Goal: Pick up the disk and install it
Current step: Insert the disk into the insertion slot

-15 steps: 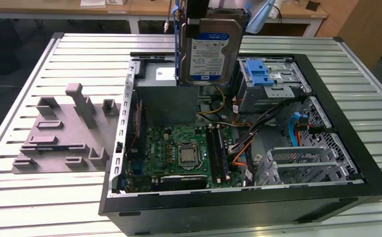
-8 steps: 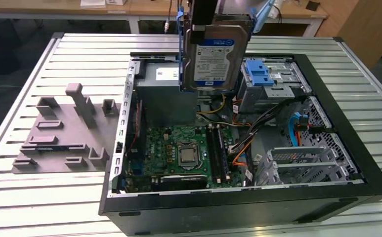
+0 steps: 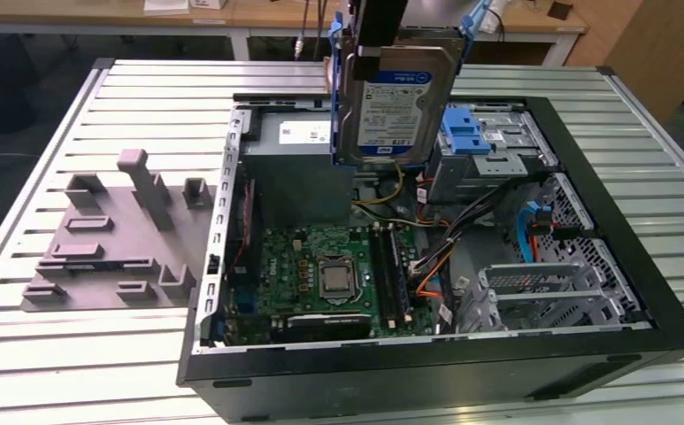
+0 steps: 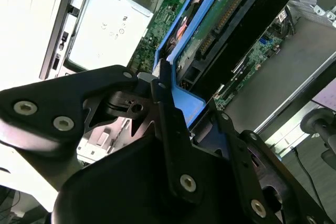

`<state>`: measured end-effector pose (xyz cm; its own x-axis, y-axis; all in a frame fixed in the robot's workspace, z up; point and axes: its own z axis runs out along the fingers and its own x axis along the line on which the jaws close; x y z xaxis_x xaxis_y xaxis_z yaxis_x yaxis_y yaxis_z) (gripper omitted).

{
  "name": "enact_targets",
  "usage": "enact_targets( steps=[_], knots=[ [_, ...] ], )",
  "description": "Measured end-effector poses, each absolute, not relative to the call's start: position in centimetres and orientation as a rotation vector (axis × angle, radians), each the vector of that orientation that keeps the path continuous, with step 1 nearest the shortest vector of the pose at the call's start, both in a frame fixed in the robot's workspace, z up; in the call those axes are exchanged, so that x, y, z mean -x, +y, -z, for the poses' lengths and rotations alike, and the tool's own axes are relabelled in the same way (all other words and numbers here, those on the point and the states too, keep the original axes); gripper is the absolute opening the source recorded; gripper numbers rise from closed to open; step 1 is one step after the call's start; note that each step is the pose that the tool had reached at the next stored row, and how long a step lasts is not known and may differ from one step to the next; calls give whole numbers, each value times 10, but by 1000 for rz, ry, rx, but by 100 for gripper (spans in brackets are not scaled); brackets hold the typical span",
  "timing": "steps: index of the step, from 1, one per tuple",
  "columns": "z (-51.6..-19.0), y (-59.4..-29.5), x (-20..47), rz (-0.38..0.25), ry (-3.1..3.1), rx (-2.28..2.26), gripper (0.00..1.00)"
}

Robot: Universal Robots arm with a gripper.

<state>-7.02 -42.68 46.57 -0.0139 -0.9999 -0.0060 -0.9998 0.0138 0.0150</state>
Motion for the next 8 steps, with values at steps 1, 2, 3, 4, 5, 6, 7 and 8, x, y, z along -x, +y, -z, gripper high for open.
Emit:
enact_targets(
  steps=[1, 2, 3, 4, 5, 6, 7, 8],
  knots=[
    [-466, -427, 70, 23, -2232, -2202, 36],
    [-466, -427, 70, 23, -2232, -2201, 36],
    [-466, -427, 70, 23, -2232, -2201, 36],
    [-466, -427, 70, 23, -2232, -2202, 36],
    [-466, -427, 70, 23, -2232, -2201, 36],
    [-466, -427, 70, 23, -2232, -2202, 36],
    [-466, -427, 70, 23, -2232, -2201, 36],
    [-466, -427, 70, 23, -2232, -2202, 36]
  ],
)
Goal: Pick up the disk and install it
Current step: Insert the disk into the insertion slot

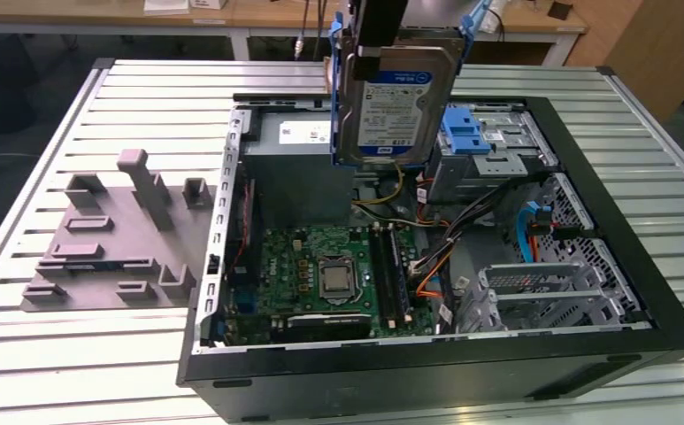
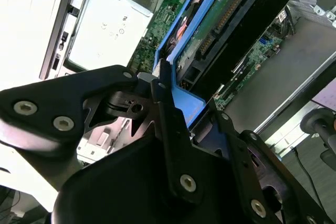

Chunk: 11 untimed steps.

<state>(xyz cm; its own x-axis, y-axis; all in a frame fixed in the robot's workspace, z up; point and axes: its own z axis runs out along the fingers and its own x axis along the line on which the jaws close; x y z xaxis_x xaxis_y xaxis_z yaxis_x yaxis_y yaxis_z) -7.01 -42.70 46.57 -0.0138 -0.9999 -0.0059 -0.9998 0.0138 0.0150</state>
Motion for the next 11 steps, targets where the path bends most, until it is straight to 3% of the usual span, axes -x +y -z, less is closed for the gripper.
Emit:
enact_targets(
  steps=[11],
  knots=[
    [-465, -454, 70, 22, -2232, -2201, 36]
  ],
)
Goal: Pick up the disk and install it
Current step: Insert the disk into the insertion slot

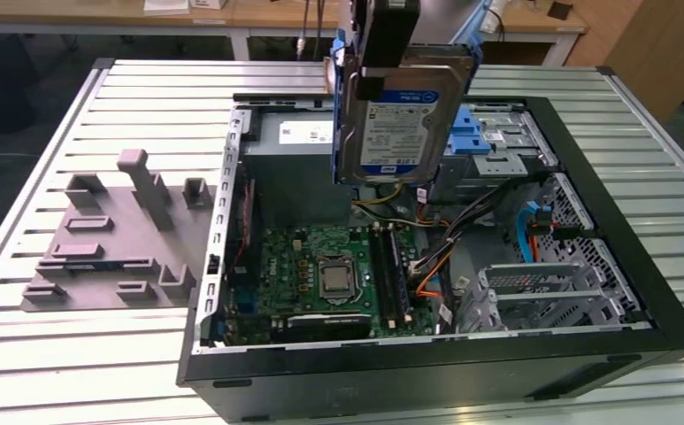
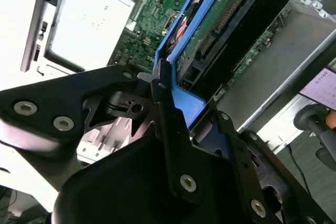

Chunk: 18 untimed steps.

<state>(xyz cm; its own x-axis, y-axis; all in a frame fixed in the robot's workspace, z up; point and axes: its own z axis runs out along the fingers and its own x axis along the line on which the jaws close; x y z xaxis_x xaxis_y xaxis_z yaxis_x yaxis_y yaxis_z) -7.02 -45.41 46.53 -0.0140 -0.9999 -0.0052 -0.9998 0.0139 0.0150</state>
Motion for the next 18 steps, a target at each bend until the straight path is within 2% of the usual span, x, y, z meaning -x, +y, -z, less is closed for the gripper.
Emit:
enact_targets(
  steps=[18],
  knots=[
    [-464, -508, 65, 22, -2231, -2200, 36]
  ],
)
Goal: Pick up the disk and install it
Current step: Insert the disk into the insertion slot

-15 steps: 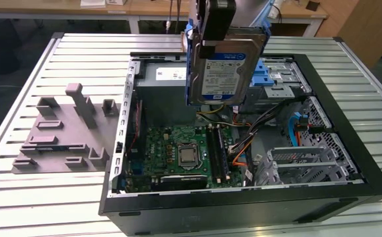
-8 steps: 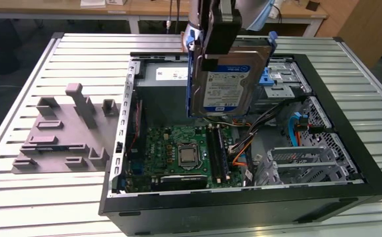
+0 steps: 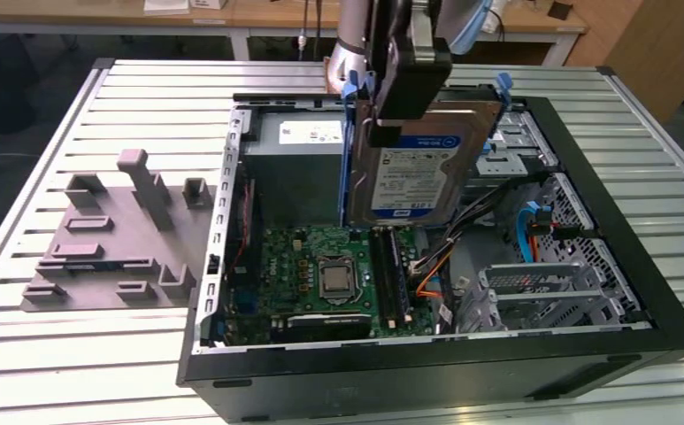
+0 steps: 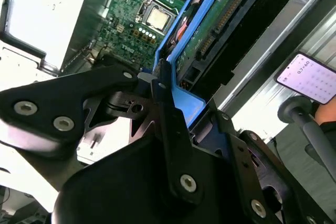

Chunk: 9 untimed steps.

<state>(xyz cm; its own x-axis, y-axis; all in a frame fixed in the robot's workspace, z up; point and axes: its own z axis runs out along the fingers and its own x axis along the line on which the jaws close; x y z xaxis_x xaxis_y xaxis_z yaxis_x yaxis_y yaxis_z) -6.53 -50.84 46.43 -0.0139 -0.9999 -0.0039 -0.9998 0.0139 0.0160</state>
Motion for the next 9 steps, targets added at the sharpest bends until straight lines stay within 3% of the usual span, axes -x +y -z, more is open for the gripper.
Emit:
enact_targets(
  steps=[9],
  knots=[
    [-464, -511, 44, 26, -2229, -2198, 36]
  ],
)
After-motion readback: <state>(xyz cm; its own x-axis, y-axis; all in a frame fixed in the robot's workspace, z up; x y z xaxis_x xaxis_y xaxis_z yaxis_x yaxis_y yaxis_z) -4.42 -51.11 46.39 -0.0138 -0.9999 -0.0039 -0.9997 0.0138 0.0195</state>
